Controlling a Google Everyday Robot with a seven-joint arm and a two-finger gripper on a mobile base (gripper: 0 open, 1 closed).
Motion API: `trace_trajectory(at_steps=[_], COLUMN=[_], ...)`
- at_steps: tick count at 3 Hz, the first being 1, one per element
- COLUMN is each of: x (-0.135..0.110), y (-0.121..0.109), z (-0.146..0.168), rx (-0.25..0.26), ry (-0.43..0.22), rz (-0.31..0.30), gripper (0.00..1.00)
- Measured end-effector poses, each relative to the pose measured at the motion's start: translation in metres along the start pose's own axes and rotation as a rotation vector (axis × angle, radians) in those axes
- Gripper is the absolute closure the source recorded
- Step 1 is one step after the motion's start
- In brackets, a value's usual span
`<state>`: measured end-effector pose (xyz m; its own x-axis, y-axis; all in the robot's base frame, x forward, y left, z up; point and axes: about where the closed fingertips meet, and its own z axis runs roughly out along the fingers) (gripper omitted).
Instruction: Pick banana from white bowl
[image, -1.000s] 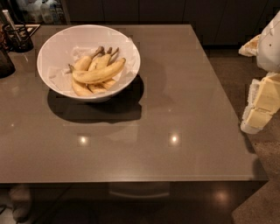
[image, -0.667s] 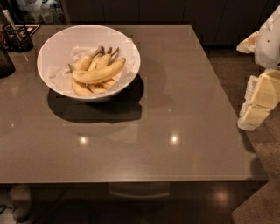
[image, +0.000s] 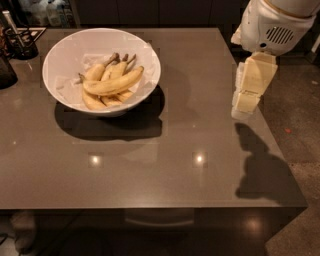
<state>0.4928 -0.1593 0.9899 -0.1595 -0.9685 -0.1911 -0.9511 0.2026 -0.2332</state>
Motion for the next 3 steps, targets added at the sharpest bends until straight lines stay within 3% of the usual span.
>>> trace_trajectory(at_steps=[2,3], x=[-0.010,-0.043], y=[-0.007,-0.030], z=[0.007,0.022], rx=[0.019,0.058], ry=[-0.004,-0.025], rz=[0.003,-0.016], gripper=[0.00,0.00])
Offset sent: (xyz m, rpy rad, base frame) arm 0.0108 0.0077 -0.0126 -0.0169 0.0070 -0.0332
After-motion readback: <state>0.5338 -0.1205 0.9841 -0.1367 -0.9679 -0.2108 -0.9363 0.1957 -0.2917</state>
